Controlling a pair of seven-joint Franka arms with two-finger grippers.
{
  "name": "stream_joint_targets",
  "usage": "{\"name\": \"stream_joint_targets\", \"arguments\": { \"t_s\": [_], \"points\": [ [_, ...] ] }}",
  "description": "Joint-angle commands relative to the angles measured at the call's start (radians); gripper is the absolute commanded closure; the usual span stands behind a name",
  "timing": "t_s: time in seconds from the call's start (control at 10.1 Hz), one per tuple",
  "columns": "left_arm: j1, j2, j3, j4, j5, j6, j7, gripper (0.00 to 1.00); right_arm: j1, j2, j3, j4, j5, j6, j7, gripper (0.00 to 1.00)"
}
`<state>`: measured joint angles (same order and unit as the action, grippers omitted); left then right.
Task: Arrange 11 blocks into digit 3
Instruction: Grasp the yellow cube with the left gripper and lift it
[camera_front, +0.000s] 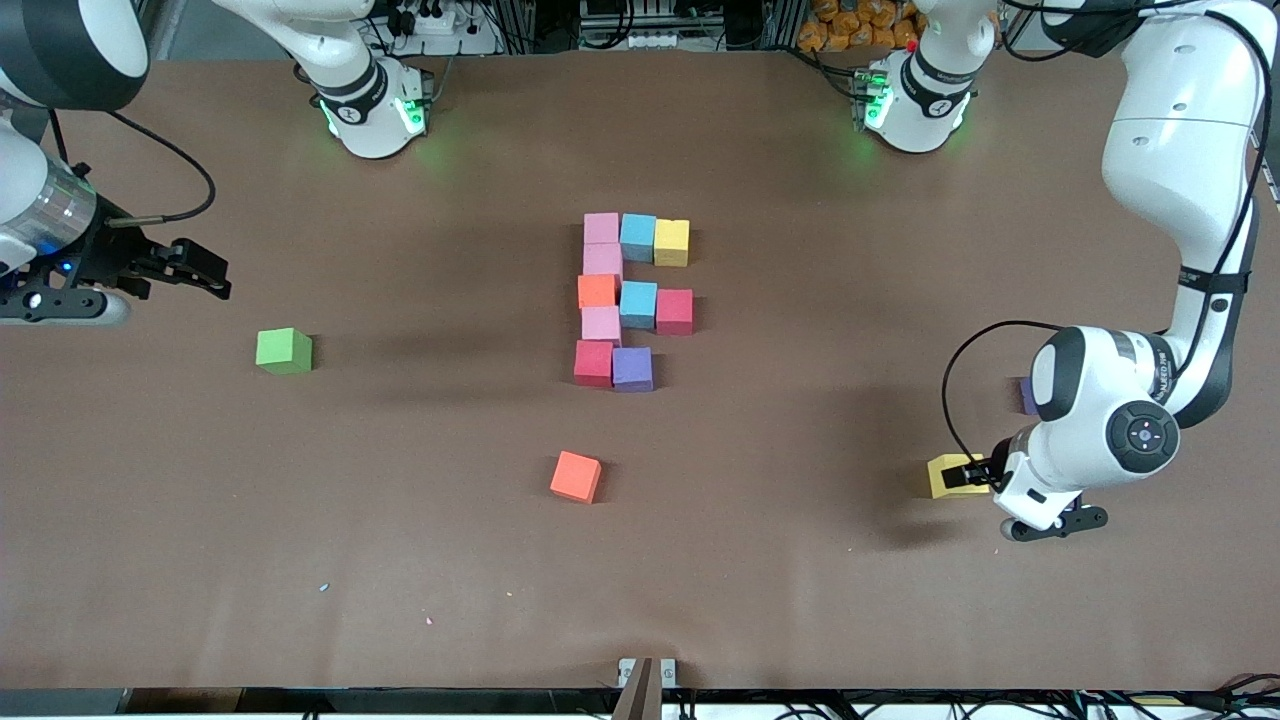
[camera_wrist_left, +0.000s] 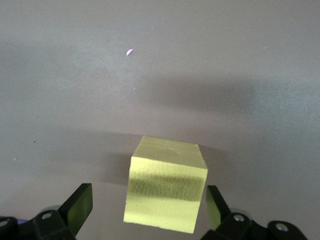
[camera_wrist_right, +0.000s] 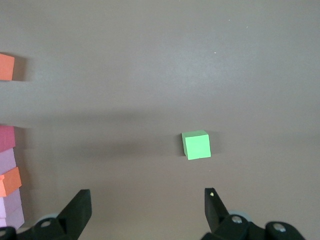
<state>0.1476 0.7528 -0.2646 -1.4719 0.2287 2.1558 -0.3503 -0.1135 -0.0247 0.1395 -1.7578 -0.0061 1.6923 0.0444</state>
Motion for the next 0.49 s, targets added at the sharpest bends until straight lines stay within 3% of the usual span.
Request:
{"name": "stream_joint_targets", "arguments": {
  "t_s": [0.0, 0.39],
  "points": [
    [-0.016, 0.022, 0.005, 0.033, 0.020, -0.001, 0.004, 0.00, -0.009, -0.007, 0.005, 0.003, -0.009, -0.009, 0.017, 0.00],
    [-0.014, 0.048, 0.005, 0.032, 0.020, 0.036, -0.003, 0.00, 0.001, 0.009, 0.008, 0.111, -0.024, -0.081, 0.015, 0.00]
  ]
}}
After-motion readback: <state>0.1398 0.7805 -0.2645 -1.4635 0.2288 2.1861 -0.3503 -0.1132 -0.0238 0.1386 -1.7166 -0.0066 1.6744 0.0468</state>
